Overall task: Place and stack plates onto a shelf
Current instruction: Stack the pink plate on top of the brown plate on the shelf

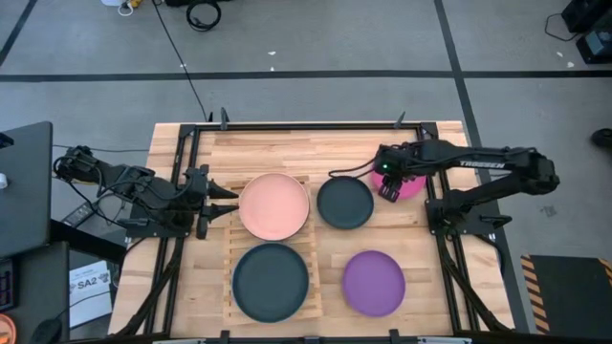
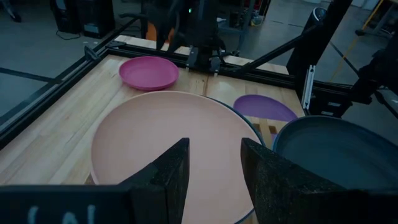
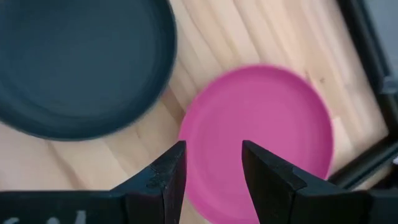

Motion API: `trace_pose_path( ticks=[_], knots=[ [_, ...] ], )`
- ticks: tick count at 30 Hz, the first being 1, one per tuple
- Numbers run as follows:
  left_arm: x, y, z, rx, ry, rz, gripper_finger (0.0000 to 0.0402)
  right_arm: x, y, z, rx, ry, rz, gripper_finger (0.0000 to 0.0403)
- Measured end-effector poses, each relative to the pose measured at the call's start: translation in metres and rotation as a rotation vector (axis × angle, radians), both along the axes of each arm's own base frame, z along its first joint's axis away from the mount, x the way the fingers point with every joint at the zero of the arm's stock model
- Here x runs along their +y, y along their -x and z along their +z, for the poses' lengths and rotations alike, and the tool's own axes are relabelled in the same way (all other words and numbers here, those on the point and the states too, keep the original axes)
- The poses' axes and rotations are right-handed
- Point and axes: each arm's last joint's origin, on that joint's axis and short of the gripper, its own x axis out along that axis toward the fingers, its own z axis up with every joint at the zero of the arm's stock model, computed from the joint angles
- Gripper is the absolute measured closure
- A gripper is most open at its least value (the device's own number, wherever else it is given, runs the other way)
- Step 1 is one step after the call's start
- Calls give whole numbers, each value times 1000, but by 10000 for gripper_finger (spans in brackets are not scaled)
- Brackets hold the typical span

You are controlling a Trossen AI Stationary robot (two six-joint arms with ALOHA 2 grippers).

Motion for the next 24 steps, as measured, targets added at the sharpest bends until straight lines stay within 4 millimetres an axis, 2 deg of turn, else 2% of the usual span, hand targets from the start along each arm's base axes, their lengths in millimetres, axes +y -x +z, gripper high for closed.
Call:
trace_pose_path(
  ticks=[6,12,24],
  knots=[
    [0,0,0,0,0,0,251,0,4,-32,19,-6,-6,243],
    [0,0,0,0,0,0,251,0,7,-50,21,-10,-5,243],
    [0,0,0,0,0,0,251,1,2,-52,-44,-41,-25,243]
  ],
)
